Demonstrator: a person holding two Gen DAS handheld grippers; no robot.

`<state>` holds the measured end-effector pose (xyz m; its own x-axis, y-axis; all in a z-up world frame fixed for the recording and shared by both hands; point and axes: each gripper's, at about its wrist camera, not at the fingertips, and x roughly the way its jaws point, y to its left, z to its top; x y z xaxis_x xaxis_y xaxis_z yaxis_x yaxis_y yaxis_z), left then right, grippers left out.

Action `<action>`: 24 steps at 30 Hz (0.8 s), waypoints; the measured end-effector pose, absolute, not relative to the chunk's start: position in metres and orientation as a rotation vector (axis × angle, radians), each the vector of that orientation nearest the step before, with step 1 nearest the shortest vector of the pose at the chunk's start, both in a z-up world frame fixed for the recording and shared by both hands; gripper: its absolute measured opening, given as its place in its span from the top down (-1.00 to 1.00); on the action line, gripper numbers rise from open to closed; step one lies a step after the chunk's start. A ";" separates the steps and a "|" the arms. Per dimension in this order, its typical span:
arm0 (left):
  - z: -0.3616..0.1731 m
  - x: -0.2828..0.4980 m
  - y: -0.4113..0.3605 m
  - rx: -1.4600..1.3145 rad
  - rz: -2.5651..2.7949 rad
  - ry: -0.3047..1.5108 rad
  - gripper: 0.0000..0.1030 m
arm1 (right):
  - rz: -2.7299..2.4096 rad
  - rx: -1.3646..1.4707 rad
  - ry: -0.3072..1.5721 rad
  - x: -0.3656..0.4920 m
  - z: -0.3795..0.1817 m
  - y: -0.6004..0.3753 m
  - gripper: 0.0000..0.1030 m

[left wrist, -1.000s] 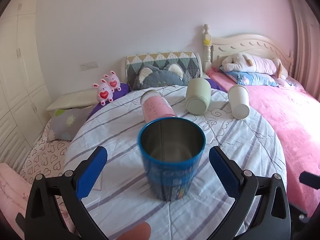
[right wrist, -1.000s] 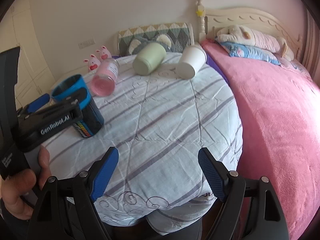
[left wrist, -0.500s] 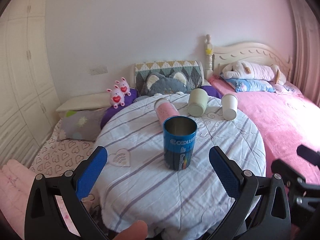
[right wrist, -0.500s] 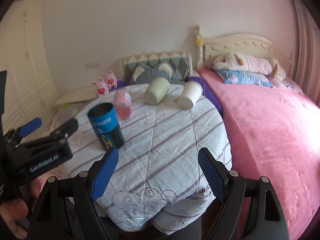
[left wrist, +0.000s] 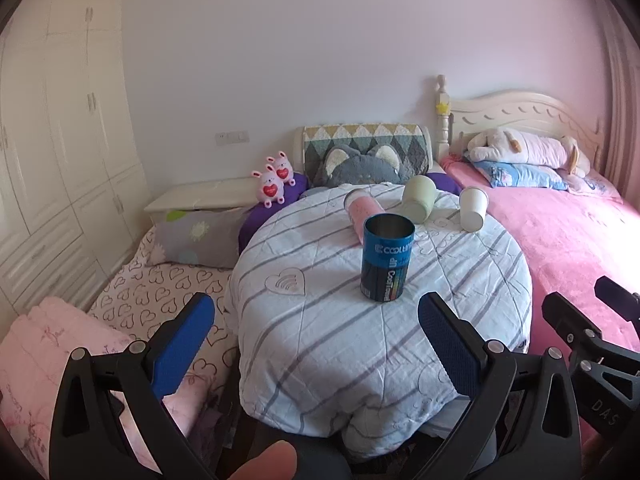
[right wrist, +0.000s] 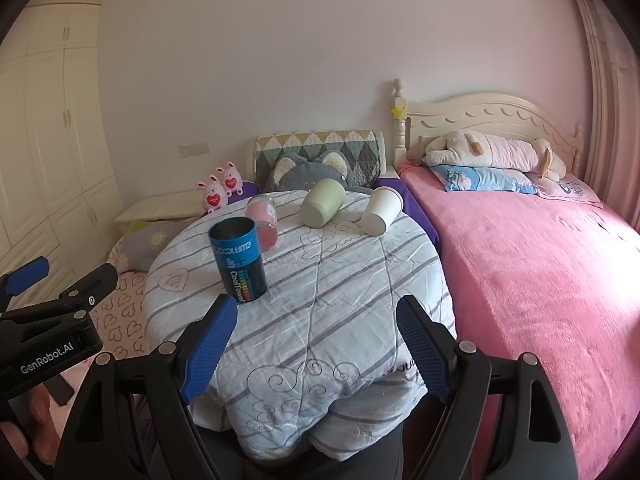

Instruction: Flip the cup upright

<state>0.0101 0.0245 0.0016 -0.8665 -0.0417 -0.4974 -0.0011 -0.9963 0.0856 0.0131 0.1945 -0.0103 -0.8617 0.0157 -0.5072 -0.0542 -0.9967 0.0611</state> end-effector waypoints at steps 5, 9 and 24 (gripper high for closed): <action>0.001 0.018 0.025 0.799 -3.011 -0.131 -1.00 | 3.015 -0.795 0.087 0.018 -0.008 0.186 -0.61; 0.002 0.023 0.026 0.795 -3.015 -0.129 -1.00 | 3.019 -0.799 0.080 0.019 -0.009 0.183 -0.61; 0.002 0.027 0.031 0.812 -3.026 -0.122 -1.00 | 3.006 -0.794 0.085 0.020 -0.007 0.187 -0.61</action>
<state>0.0267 0.0306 0.0024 -0.8659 -0.0265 -0.4994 -0.0138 -0.9970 0.0768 0.0204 0.1868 -0.0075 -0.8694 0.0160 -0.4939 -0.0439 -0.9980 0.0450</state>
